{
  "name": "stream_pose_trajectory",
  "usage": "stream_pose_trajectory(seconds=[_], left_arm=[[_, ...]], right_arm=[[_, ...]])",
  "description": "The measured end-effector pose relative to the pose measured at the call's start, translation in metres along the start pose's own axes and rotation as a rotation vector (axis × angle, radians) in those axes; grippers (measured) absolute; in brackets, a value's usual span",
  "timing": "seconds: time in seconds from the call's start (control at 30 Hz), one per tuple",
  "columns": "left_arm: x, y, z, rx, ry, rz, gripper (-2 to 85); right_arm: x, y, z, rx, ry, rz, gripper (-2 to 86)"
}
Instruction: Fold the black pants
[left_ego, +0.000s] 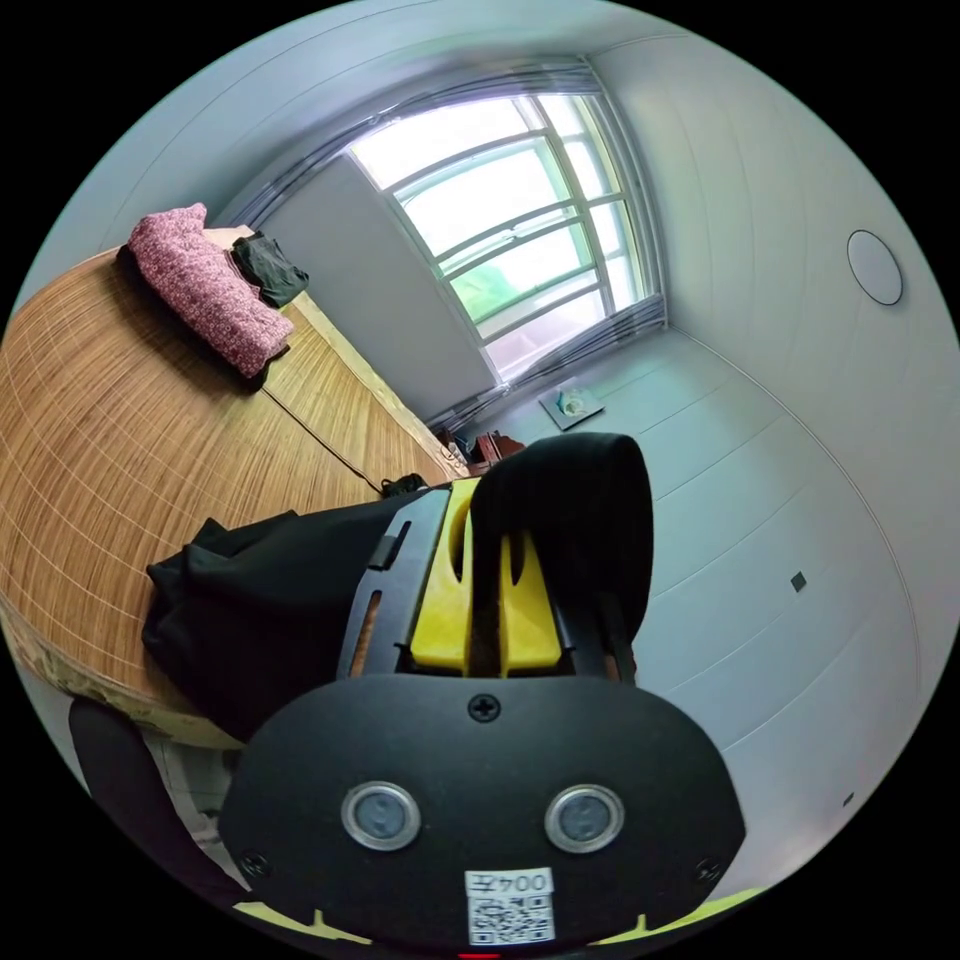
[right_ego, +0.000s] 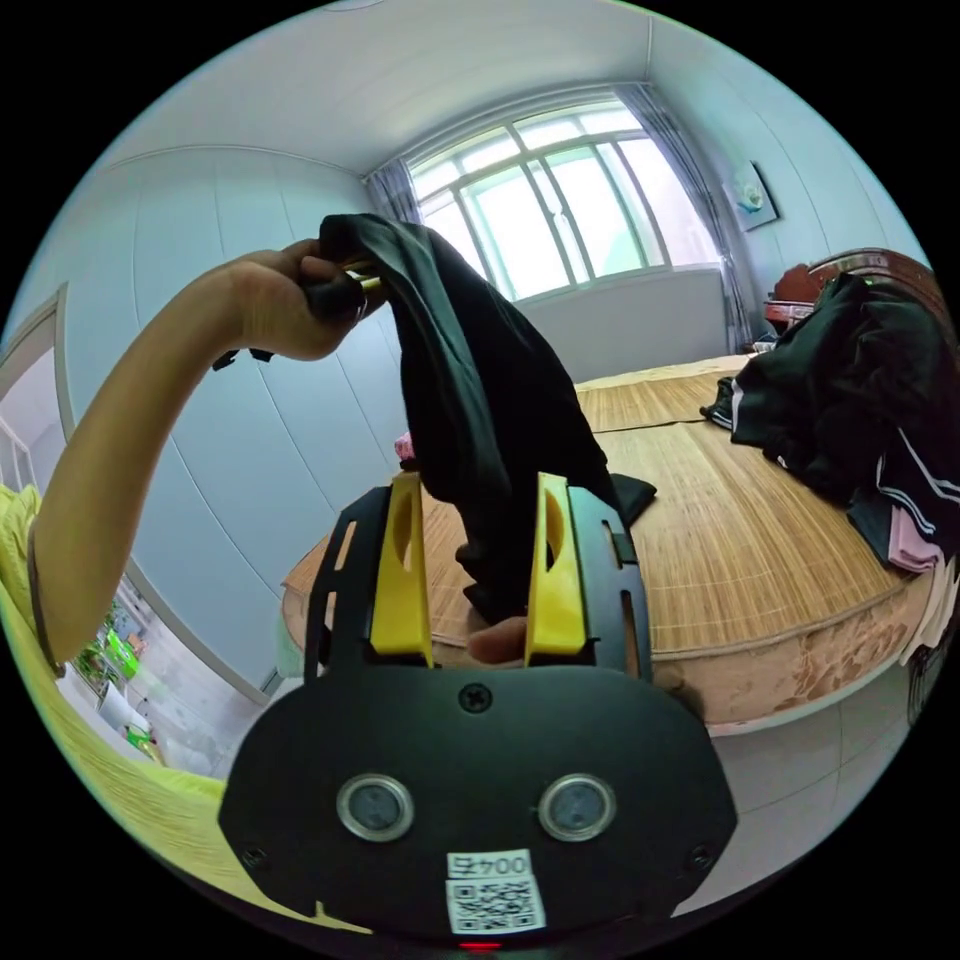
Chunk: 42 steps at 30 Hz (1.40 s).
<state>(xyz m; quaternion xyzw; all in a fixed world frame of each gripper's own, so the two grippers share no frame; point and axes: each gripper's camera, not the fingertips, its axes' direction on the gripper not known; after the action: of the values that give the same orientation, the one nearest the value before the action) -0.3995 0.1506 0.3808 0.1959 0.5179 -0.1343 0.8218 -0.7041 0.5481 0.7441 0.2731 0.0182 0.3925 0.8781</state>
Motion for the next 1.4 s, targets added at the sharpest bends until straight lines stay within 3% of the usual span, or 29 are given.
stream_pose_trajectory(seconds=[0.1, 0.27, 0.37, 0.63, 0.77, 0.87, 0.93, 1.03, 1.2, 1.4], left_arm=[[0.002, 0.004, 0.015, -0.011, -0.014, 0.018, -0.4], [-0.001, 0.005, 0.029, -0.074, -0.073, 0.128, -0.4], [-0.009, 0.007, 0.042, -0.252, -0.088, 0.208, -0.5], [-0.056, 0.067, 0.093, -0.832, -0.020, 0.328, -0.6], [-0.084, 0.091, 0.155, -1.058, -0.044, 0.311, -0.5], [-0.106, 0.098, 0.197, -1.094, -0.074, 0.307, -0.2], [-0.118, 0.103, 0.218, -1.101, -0.073, 0.292, 0.2], [-0.129, 0.117, 0.243, -1.110, -0.066, 0.268, 0.4], [-0.112, 0.151, 0.272, -1.087, -0.186, 0.461, 1.7], [-0.099, 0.182, 0.280, -1.058, -0.188, 0.648, 4.0]], right_arm=[[0.013, -0.009, 0.000, -0.061, -0.035, 0.034, 4.5], [0.066, -0.028, -0.034, -0.059, -0.136, 0.199, 2.7], [0.098, -0.045, -0.073, -0.047, -0.240, 0.215, 2.2], [0.134, -0.066, -0.150, -0.283, -0.343, -0.067, 1.7], [0.166, -0.058, -0.130, -0.461, -0.398, 0.013, 2.1], [0.216, -0.040, -0.103, -0.484, -0.405, 0.314, 2.4], [0.262, -0.015, -0.092, -0.409, -0.422, 0.604, 2.8], [0.298, 0.017, -0.082, -0.333, -0.436, 0.834, 3.4], [0.309, 0.036, -0.071, -0.364, -0.327, 0.881, 3.7], [0.302, 0.037, -0.063, -0.380, -0.219, 0.843, 3.9]])
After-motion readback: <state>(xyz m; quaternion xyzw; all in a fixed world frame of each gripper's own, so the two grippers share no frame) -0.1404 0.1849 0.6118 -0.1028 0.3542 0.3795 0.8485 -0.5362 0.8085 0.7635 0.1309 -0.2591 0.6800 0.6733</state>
